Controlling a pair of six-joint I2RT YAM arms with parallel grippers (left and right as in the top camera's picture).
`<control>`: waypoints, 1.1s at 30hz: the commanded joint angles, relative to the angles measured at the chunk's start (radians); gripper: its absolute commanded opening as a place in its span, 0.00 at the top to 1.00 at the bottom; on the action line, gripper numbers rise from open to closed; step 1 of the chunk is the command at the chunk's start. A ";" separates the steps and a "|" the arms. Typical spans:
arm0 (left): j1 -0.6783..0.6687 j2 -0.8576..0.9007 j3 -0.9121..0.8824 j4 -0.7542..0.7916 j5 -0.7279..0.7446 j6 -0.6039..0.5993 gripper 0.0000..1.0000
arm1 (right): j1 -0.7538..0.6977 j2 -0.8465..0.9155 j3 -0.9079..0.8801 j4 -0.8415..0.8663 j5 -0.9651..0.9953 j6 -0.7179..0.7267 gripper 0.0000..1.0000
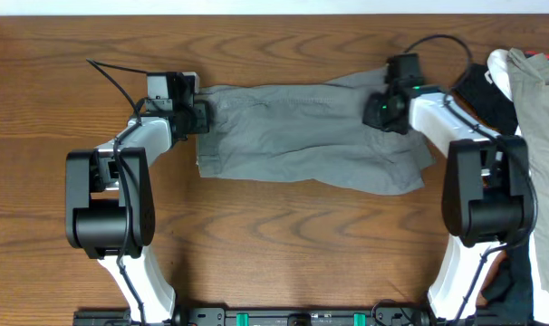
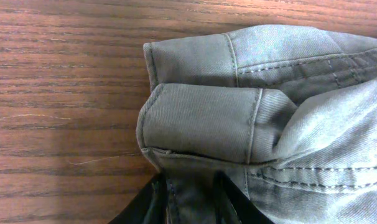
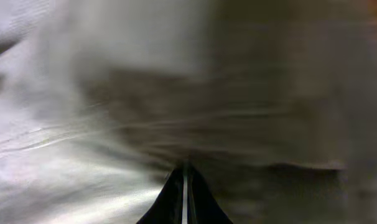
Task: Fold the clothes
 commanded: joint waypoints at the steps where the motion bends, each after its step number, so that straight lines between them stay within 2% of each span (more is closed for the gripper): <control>1: 0.002 0.031 -0.005 -0.020 -0.051 0.005 0.73 | -0.064 0.016 -0.013 -0.056 0.105 0.029 0.95; 6: 0.011 0.016 -0.005 -0.037 -0.054 0.005 0.73 | -0.132 0.015 -0.013 -0.145 0.105 0.011 0.96; 9: 0.024 -0.043 0.002 -0.066 -0.054 0.005 0.64 | -0.168 -0.004 -0.013 -0.188 0.080 -0.006 0.98; 11: 0.034 -0.112 0.003 -0.080 -0.054 0.005 0.56 | -0.188 -0.034 -0.013 -0.192 -0.012 -0.089 0.96; 13: 0.036 -0.187 0.003 -0.098 -0.046 0.004 0.50 | -0.198 -0.072 -0.013 -0.177 -0.196 -0.260 0.92; 15: 0.032 -0.263 0.003 -0.135 0.008 -0.003 0.49 | -0.201 -0.118 -0.013 -0.182 -0.374 -0.426 0.88; 18: 0.006 -0.340 0.003 -0.233 0.136 -0.006 0.49 | -0.187 -0.200 -0.013 -0.212 -0.479 -0.495 0.87; 20: -0.032 -0.358 0.002 -0.313 0.196 -0.010 0.51 | -0.163 -0.256 -0.013 -0.225 -0.480 -0.494 0.87; 22: -0.081 -0.350 -0.009 -0.359 0.192 -0.006 0.54 | -0.132 -0.297 -0.013 -0.231 -0.475 -0.484 0.85; 28: -0.212 -0.240 -0.049 -0.353 0.189 0.056 0.63 | -0.032 -0.311 -0.013 -0.216 -0.368 -0.313 0.82; 33: -0.261 -0.128 -0.049 -0.374 0.117 0.057 0.74 | 0.063 -0.260 -0.013 -0.145 -0.371 -0.291 0.80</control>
